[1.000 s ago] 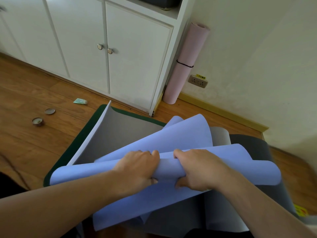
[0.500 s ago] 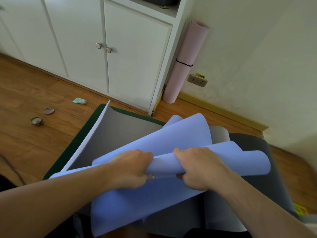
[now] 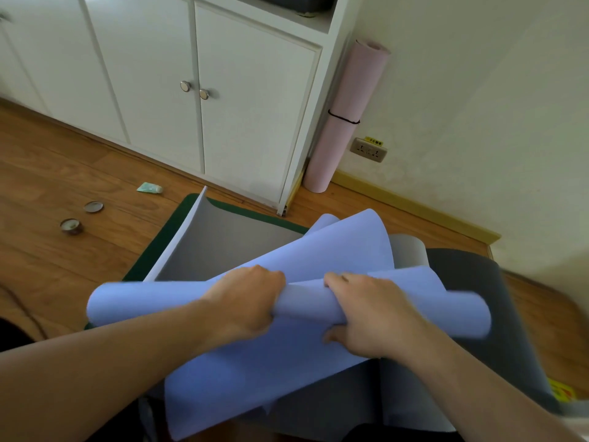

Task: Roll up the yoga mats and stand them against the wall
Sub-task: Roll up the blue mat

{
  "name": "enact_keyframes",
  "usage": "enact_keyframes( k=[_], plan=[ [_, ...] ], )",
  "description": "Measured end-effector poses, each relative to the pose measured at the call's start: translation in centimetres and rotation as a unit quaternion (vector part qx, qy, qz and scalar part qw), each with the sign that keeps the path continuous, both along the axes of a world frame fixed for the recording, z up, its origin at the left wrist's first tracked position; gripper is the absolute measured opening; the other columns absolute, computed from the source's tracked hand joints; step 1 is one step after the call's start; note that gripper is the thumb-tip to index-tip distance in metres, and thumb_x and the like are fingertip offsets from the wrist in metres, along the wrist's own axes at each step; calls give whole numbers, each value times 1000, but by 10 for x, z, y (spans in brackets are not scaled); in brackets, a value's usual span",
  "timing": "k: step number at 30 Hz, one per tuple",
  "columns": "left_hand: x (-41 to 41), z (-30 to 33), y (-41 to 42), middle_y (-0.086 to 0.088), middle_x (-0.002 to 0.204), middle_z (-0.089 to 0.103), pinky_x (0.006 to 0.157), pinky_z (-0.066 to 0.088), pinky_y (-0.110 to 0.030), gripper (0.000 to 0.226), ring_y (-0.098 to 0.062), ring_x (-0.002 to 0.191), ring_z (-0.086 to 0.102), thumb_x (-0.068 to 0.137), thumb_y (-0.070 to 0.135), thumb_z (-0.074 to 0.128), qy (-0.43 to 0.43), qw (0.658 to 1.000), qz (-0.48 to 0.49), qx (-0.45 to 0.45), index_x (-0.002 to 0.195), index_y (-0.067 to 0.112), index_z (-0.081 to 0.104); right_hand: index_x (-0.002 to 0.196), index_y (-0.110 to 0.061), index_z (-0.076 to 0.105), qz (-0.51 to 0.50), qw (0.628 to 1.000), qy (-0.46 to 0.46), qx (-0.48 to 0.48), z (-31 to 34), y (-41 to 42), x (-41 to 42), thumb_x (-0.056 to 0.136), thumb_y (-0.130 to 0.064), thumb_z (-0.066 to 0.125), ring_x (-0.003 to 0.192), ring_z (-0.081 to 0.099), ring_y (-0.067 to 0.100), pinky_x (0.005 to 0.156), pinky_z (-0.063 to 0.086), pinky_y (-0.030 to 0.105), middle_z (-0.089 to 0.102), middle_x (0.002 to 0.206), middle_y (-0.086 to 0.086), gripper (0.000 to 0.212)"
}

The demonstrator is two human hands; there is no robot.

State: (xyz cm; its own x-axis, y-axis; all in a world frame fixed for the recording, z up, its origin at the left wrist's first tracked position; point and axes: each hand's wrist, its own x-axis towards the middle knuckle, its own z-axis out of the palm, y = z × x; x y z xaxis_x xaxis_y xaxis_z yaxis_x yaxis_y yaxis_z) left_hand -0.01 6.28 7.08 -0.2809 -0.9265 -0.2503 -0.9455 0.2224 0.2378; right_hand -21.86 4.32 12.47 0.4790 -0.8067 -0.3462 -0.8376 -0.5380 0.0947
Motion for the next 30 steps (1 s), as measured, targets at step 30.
enact_keyframes(
  k=[30],
  plan=[
    [-18,-5,21,-3,80,53,58,45,-41,36,-28,75,59,88,36,63,86,994,-2,67,96,16,33,104,-31,32,67,992,94,-57,12,-9,-12,82,-47,82,93,57,21,76,35,34,55,103,-7,56]
  ],
)
